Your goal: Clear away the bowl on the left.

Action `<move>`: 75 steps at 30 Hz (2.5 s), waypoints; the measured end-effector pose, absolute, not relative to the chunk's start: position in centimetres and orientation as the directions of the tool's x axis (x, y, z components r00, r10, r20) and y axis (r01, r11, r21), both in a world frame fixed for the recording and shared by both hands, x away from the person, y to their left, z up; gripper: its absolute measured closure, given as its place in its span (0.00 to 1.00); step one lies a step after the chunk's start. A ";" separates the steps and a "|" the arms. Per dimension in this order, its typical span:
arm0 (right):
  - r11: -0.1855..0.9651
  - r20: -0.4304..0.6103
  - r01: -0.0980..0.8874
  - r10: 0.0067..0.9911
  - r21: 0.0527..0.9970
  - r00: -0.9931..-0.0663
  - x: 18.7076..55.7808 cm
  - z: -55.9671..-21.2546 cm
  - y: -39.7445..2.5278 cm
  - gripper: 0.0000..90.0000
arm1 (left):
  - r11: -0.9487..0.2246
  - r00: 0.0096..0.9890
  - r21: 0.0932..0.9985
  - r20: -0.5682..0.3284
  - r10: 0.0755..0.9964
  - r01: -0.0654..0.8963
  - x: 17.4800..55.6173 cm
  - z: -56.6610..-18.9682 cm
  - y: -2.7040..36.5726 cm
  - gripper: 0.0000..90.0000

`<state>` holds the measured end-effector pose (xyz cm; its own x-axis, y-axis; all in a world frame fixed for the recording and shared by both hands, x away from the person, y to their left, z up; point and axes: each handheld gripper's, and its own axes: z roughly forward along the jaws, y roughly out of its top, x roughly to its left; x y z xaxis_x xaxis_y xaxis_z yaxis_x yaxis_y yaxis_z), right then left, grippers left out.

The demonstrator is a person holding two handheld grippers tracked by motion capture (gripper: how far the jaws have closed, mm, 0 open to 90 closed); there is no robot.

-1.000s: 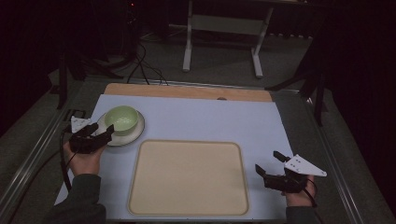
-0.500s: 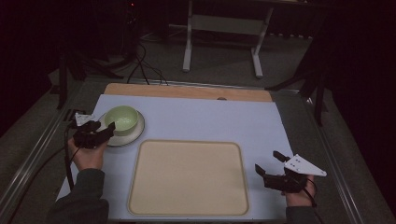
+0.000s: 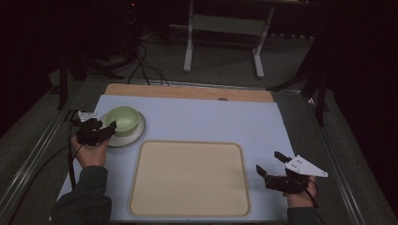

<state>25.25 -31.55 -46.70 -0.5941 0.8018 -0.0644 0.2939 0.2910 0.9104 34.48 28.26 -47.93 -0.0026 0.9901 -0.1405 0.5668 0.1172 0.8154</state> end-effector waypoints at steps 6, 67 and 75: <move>0.293 -0.066 0.292 0.801 0.911 -0.595 25.2 -46.7 -31.5 0.15 | 0.139 -0.029 0.791 -0.152 0.988 0.595 35.3 -48.7 28.4 0.49; 0.296 -0.079 0.272 0.795 0.916 -0.602 24.7 -46.5 -31.5 0.15 | 0.470 -0.187 0.555 -0.490 0.851 0.687 37.9 -51.3 30.1 0.92; 0.290 -0.074 0.272 0.797 0.917 -0.600 24.7 -46.4 -31.6 0.15 | 0.459 -0.161 0.589 -0.487 0.859 0.665 37.5 -50.5 29.7 0.92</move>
